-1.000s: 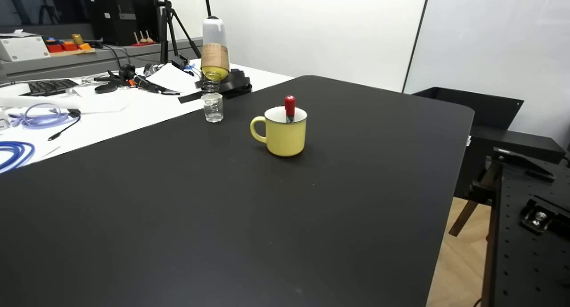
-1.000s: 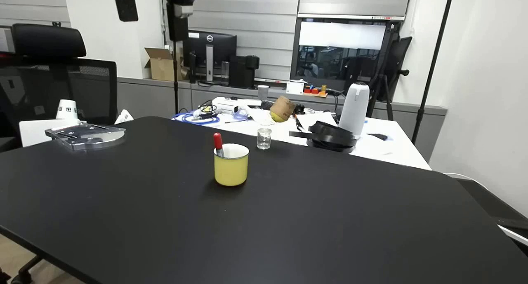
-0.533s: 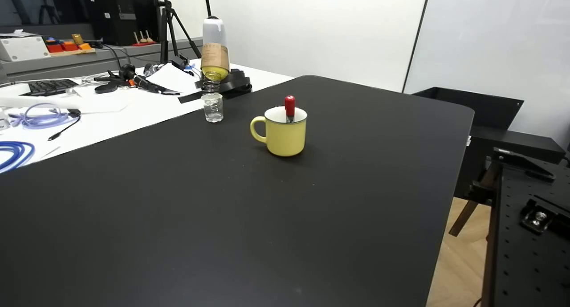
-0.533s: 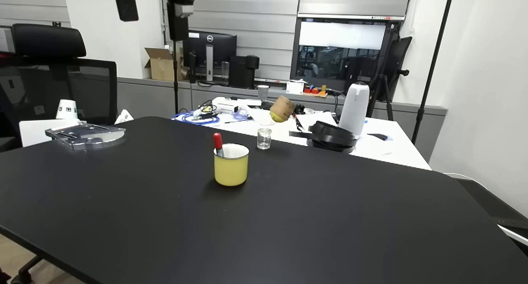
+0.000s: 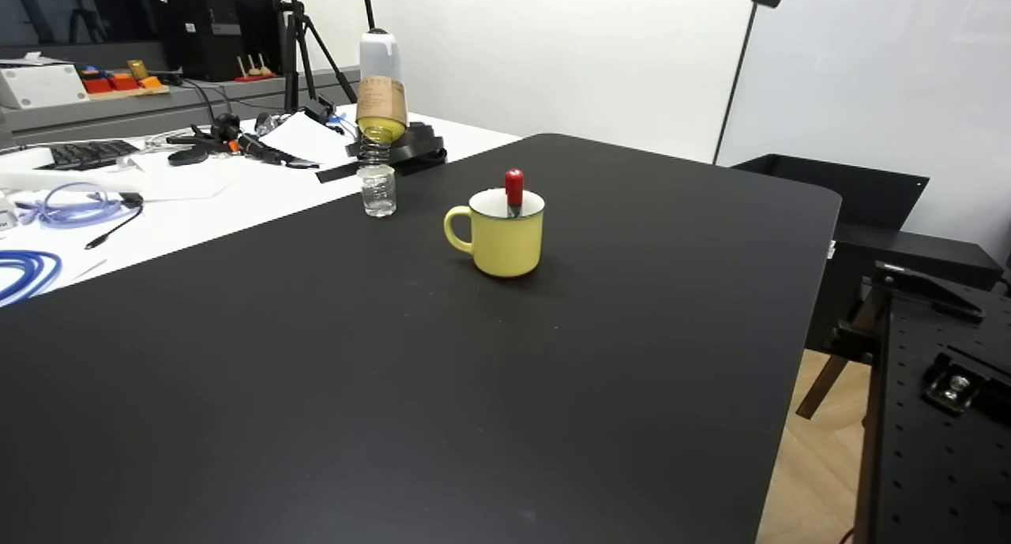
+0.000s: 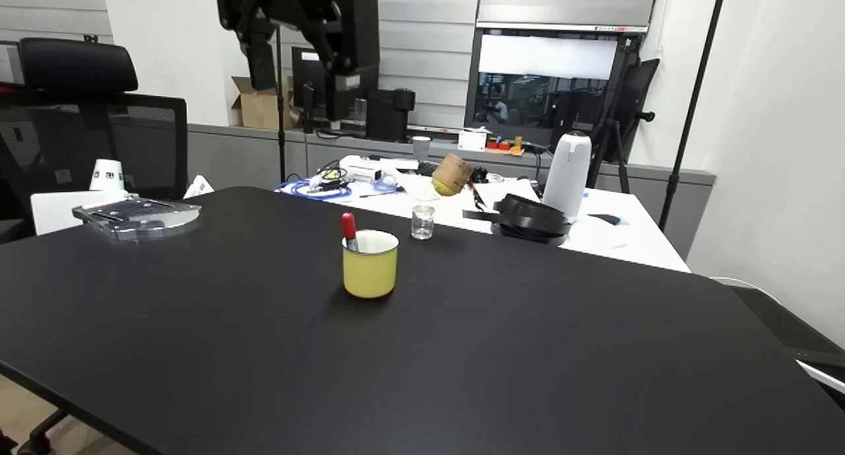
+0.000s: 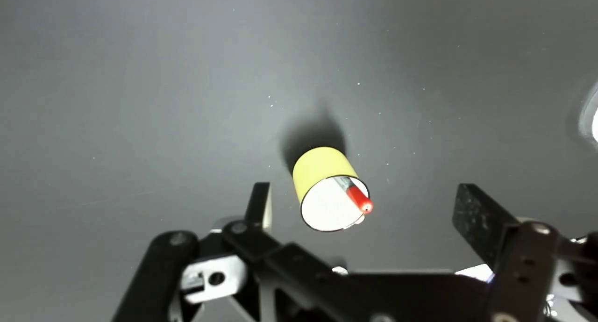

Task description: Pick up the pen from the yellow cup and place it on the table.

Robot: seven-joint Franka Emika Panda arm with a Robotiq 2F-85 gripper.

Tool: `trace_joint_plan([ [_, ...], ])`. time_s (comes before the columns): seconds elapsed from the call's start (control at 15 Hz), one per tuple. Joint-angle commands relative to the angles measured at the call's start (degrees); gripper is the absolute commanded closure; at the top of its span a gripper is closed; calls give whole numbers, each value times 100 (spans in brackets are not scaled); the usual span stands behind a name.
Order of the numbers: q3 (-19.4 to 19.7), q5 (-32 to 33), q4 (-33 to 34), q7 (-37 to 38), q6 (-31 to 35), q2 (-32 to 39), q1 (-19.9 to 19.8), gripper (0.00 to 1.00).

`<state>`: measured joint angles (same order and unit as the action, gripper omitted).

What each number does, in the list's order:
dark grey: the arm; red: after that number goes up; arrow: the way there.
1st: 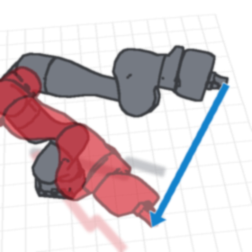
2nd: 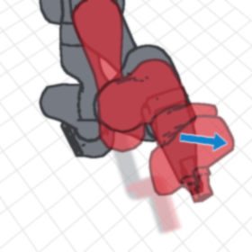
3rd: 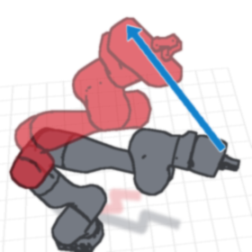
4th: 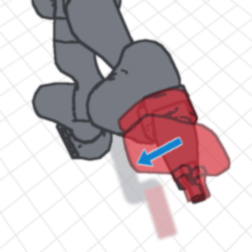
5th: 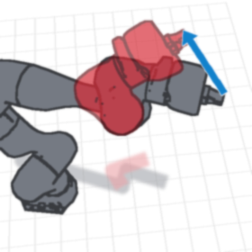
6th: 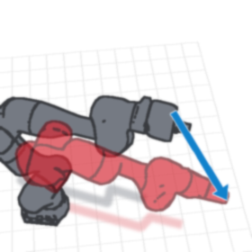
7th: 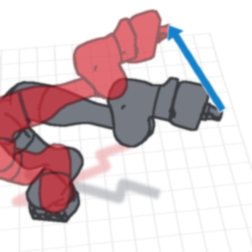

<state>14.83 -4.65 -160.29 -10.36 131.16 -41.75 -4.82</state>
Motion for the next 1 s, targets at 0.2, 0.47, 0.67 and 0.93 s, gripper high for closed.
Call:
trace_joint_plan([
  [0.2,-159,-329,407,-415,1532,1911,545,0],
  [0.47,-476,-100,767,-206,2686,3060,537,0],
  [0.67,-669,48,1164,-53,3032,3864,428,0],
  [0.93,-855,-31,1594,-134,2992,4523,395,0],
])
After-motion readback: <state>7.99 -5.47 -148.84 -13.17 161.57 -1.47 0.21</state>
